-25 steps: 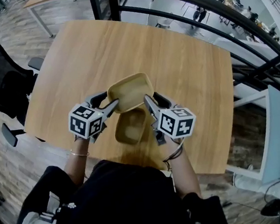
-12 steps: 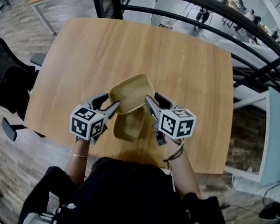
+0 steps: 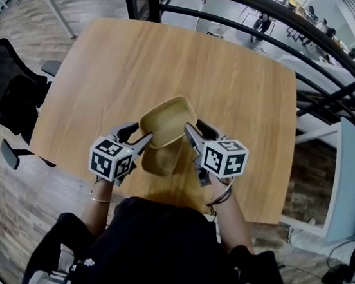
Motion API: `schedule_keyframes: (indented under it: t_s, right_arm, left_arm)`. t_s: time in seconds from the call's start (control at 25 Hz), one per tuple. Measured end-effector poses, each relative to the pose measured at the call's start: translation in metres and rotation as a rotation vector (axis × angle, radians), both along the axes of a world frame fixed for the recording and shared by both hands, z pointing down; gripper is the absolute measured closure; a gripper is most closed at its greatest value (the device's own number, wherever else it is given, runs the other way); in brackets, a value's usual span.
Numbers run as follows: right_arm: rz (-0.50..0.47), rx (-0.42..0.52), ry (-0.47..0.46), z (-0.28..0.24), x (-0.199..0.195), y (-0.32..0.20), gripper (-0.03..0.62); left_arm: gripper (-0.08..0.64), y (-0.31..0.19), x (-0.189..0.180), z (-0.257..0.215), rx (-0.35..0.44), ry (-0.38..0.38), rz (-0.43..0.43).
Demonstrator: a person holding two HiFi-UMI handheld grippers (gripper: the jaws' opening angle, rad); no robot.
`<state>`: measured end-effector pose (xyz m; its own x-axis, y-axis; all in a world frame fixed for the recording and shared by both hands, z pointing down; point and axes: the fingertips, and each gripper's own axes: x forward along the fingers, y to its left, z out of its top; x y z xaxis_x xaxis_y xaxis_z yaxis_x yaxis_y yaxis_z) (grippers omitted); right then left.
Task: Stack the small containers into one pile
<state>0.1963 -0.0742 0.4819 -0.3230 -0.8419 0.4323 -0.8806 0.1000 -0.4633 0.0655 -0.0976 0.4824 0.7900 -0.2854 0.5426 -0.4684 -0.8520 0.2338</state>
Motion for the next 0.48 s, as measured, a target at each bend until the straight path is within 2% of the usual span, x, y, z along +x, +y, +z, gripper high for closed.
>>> schedule_keyframes:
  t_s: [0.48]
  right_arm:
    - [-0.038,-0.006,0.009,0.004,-0.008,0.003,0.446]
  left_arm:
    - [0.367,0.018,-0.010,0.006,-0.015,-0.004,-0.023]
